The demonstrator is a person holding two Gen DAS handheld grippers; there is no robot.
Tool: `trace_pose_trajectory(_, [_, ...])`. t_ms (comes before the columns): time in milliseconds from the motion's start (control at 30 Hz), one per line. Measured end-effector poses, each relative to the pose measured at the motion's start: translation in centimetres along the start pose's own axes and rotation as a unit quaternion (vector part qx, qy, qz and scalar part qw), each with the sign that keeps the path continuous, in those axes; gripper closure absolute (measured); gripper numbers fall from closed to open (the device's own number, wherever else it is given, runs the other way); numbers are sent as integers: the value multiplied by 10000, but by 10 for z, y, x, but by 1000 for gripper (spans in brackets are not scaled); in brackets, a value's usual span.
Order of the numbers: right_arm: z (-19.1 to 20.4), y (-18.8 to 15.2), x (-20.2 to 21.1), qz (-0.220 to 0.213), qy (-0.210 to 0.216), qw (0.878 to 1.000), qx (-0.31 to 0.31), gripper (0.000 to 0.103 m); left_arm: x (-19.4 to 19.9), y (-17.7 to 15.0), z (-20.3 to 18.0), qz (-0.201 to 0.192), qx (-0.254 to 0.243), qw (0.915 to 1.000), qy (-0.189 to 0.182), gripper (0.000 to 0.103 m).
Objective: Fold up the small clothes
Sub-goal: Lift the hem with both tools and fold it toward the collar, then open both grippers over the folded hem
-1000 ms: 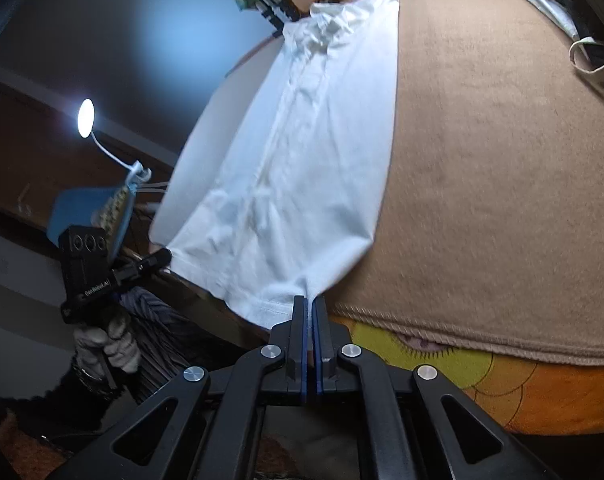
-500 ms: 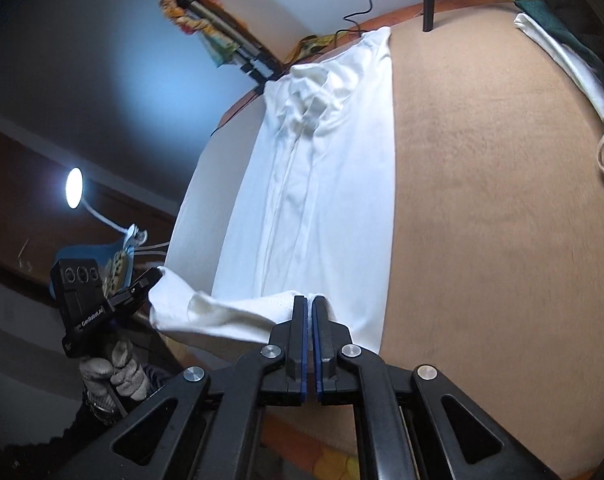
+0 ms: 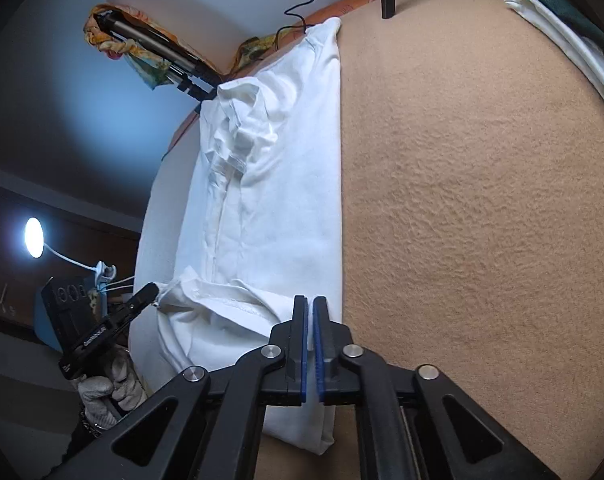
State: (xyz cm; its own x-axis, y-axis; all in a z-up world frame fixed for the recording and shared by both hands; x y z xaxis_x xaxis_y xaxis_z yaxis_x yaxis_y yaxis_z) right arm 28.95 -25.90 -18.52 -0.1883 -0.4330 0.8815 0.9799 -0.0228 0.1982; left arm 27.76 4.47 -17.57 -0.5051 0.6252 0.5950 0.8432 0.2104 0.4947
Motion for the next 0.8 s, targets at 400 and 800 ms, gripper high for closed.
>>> trace_pose_trajectory(400, [-1, -10, 26, -588, -259, 9960, 624, 70, 18, -8, 15, -12, -181, 9995, 254, 75])
trace_pose_trajectory(800, [20, 0, -4, -760, -922, 9853, 1217, 100, -15, -5, 2, 27, -532, 9980, 328, 87])
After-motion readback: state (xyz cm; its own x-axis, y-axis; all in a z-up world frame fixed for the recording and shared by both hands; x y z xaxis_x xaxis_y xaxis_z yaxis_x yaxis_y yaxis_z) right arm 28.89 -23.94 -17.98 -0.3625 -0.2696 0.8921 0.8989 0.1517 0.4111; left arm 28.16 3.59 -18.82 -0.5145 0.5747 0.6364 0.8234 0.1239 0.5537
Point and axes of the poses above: each gripper's, at about its wrist camera, not at the fingertips, and x roughly against the way its jaws point, z to its left, y to its top, the point moved 6 cm from there along -x, roughly the way its jaws point, and after that the axes turned 11 degrees about -y, right-handed, at the moved point
